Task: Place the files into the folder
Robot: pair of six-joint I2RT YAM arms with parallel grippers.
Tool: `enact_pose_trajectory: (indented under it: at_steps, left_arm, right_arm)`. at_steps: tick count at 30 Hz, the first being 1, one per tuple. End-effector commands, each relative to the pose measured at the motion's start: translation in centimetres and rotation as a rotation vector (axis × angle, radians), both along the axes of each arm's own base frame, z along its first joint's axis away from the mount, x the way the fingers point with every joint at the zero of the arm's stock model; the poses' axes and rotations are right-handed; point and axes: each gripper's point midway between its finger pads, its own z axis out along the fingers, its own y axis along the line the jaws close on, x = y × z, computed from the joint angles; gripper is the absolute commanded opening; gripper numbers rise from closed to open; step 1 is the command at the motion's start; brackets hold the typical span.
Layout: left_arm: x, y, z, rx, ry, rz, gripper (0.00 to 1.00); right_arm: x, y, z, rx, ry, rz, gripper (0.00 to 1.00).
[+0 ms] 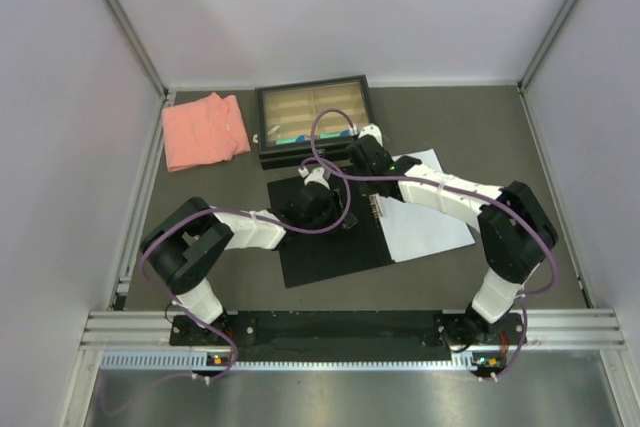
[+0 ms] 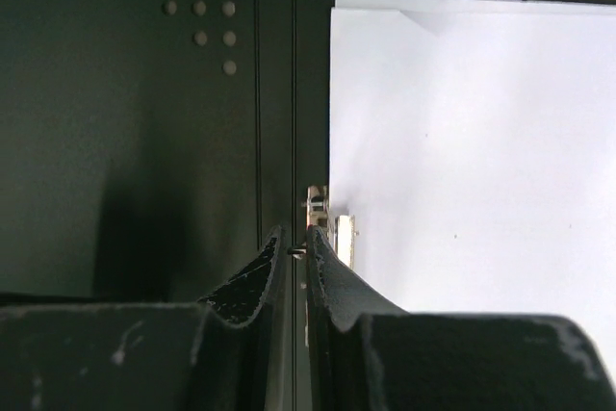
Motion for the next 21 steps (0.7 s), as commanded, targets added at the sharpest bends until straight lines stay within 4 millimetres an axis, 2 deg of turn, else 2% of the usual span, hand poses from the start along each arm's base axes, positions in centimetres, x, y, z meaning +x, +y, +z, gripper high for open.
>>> enact_pose_trajectory:
  at_steps: [1, 15, 19, 21]
  left_arm:
    - [0.1, -0.6, 0.3, -0.02, 0.012, -0.018, 0.48]
    - [0.1, -0.6, 0.6, -0.027, 0.006, -0.02, 0.48]
    - [0.0, -0.5, 0.6, -0.028, 0.005, -0.016, 0.48]
    - [0.0, -0.5, 0.6, -0.029, 0.004, -0.017, 0.48]
  right_arm:
    - [-1.9, -0.1, 0.9, 0.031, -0.003, -0.023, 0.0]
    - [-5.4, 0.0, -0.3, 0.01, 0.024, -0.029, 0.0]
    - [-6.4, -0.5, -1.0, -0.008, 0.047, -0.035, 0.0]
    - [-6.7, -0.7, -0.8, 0.0, 0.045, -0.043, 0.01]
